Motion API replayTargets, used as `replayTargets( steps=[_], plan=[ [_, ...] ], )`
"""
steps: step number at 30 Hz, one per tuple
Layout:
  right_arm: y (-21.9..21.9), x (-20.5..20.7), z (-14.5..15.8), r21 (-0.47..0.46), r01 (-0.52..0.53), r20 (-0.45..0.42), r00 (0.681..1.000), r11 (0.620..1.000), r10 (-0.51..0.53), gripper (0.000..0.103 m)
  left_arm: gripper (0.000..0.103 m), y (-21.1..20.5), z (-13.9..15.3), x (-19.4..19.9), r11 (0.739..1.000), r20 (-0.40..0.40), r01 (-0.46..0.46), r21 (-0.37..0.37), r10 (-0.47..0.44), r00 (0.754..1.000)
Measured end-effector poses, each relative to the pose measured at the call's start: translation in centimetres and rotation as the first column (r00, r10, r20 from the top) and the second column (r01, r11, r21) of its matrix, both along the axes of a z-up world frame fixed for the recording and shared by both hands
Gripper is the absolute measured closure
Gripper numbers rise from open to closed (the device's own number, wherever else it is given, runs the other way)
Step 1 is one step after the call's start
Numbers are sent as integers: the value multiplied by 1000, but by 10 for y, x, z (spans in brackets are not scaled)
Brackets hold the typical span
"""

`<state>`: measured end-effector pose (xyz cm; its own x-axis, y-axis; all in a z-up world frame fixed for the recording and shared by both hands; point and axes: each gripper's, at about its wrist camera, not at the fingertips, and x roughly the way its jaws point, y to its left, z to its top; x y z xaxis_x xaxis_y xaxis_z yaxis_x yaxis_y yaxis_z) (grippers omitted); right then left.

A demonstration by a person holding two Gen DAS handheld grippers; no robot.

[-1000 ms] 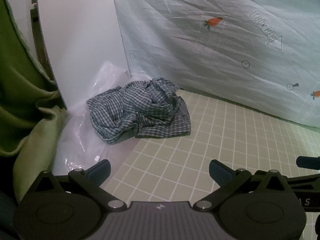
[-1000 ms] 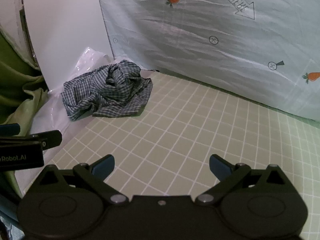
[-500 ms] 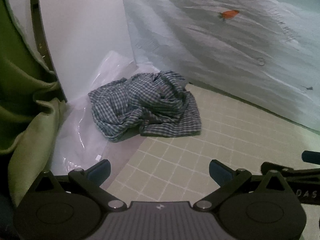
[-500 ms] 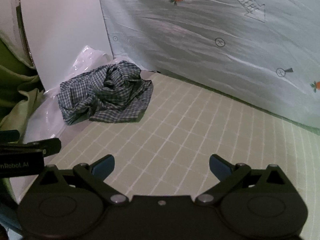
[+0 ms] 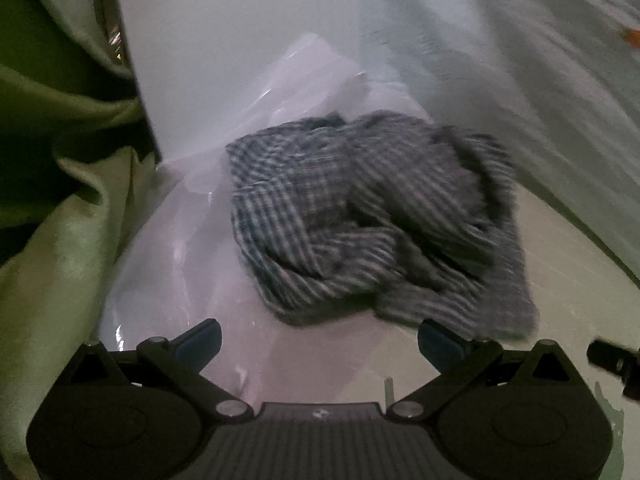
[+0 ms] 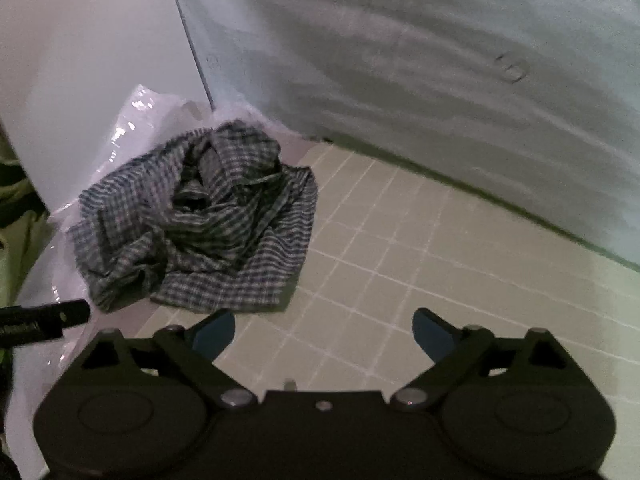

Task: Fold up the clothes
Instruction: 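Grasp the checked shirt with the left tool while the right tool grasps it too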

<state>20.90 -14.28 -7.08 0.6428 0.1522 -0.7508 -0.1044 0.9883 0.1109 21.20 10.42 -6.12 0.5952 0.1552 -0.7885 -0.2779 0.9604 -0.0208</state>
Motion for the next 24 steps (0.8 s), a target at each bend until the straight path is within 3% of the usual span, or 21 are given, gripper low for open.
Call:
replayTargets(
  steps=[2,5,8,10,11,13,14,15,19,24],
  plan=[
    [6,21,-15,17,-15,-38,999,1000,16,19,2,9,-8,16,1000,-17,-19,-14,19,1000],
    [15,49,-37,48,-28,-95,995,998,32,26,12,20,-20,38,999,-46,-43,-33,42,998],
    [27,66,-54,56,-53,-125,990,997,59,38,31,29,-30,55,996,-61,-52,-71,48,997],
    [36,71,-59,39,-81,-109,990,996,85,42,53,32,-35,63,995,-66,-44,-88,38,997],
    [40,71,-59,27,-96,-98,990,995,98,48,59,32,-37,66,995,-69,-37,-92,31,997],
    [47,70,-59,-1,-140,-79,987,990,139,73,82,29,-39,70,996,-80,-20,-83,13,997],
    [50,69,-59,-25,-162,-72,984,986,160,90,85,26,-40,71,997,-84,-12,-80,5,996],
    [51,66,-59,-30,-186,-68,981,982,183,98,89,24,-39,71,997,-84,-5,-76,-1,996],
    [46,48,-58,-70,-204,-53,978,977,200,100,94,12,-33,63,997,-73,29,-70,-34,997],
    [6,5,-53,-106,-111,-61,993,988,105,102,95,-18,-18,33,990,-55,100,-99,-106,993]
  ],
)
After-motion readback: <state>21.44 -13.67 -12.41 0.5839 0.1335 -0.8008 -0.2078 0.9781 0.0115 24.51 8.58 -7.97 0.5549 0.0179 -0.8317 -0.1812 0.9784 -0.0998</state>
